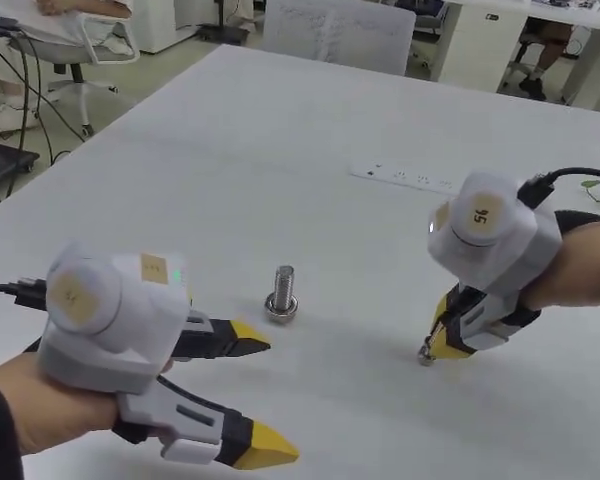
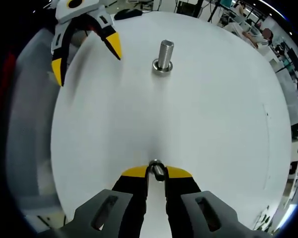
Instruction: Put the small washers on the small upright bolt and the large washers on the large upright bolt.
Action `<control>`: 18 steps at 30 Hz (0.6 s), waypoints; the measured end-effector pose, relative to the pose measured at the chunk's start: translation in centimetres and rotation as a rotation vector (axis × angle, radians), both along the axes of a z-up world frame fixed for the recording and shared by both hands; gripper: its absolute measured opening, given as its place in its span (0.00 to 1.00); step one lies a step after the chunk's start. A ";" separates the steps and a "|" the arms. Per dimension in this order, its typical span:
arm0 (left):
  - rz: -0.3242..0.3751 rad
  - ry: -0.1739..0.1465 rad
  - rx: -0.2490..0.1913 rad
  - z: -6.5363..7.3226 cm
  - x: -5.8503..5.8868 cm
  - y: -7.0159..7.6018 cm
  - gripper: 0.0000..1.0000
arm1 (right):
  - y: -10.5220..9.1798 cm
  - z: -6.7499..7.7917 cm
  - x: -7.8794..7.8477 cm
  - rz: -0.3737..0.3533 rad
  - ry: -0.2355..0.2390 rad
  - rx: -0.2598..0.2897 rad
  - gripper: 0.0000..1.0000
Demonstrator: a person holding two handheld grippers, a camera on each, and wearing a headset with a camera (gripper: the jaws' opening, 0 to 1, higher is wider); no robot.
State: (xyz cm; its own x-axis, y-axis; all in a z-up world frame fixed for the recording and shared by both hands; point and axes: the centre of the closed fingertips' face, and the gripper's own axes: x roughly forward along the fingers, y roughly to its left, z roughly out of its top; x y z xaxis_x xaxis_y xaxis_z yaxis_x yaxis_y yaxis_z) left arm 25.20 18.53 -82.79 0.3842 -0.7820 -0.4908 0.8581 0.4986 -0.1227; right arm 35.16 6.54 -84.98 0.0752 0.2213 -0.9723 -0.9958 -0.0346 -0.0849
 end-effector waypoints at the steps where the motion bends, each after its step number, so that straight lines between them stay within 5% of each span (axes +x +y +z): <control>1: 0.001 0.000 -0.001 0.0 0.0 0.0 0.63 | 0.0 -0.1 0.0 0.001 0.000 0.001 0.13; 18: 0.005 0.007 0.002 -0.1 -0.1 0.0 0.63 | 0.0 -0.8 0.0 -0.007 0.014 0.010 0.14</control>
State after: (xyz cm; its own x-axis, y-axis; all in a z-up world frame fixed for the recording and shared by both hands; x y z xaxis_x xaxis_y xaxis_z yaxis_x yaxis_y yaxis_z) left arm 25.13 18.51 -82.86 0.3847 -0.7789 -0.4953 0.8547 0.5032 -0.1274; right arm 35.16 6.55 -85.78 0.0636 0.2305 -0.9710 -0.9971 -0.0269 -0.0717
